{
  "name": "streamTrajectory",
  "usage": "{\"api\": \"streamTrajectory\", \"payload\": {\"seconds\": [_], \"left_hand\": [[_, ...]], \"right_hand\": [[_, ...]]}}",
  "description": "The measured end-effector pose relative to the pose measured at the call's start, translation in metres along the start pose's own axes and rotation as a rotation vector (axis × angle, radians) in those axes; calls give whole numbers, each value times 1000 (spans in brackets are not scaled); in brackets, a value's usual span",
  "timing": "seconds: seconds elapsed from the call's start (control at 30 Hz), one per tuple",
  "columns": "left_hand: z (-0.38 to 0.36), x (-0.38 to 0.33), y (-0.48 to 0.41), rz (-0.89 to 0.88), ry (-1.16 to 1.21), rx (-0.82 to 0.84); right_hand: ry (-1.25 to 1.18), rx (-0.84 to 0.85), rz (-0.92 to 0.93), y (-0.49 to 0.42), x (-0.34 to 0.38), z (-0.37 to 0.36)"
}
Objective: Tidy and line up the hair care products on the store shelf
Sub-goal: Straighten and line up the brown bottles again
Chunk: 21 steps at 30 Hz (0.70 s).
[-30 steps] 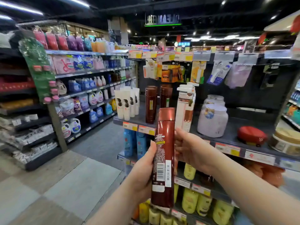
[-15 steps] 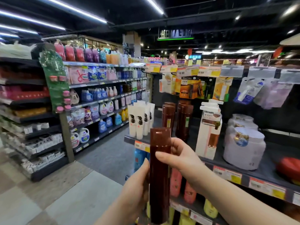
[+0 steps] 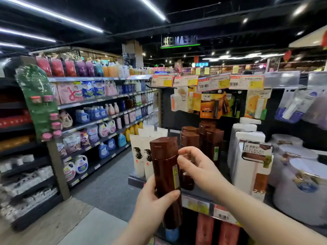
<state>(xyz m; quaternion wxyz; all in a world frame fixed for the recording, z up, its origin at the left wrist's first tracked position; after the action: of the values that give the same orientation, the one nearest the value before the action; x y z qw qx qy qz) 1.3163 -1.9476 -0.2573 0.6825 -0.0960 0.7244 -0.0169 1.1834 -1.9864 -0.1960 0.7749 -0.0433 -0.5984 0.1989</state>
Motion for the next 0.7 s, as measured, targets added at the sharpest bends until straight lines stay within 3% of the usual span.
{"api": "streamTrajectory", "payload": {"seconds": [0.1,0.27,0.43,0.7], "left_hand": [[4,3,-22,23,24,27],[8,4,-58,22,8,102],[3,7,-87,57,28,226],[0,8,-112,55,82,315]], "right_hand": [[119,-155,-43,-17,-28,25],[410,-214,-273,-34,-88,46],[487,-217,-429,-46,-124,31],[462,-258,-470,-46,-146,13]]}}
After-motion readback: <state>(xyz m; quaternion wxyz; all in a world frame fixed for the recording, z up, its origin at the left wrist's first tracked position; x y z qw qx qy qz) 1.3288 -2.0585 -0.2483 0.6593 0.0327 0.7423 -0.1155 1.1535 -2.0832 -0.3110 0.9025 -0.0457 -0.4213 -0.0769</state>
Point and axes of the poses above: each hand's wrist, its own y-axis away from the middle knuckle, its own z-axis out of the back of the hand, x = y × z, the point moved 6 cm from there along -y, towards the middle knuckle, and after that the axes turned 3 degrees about y, right-handed, at the moved point
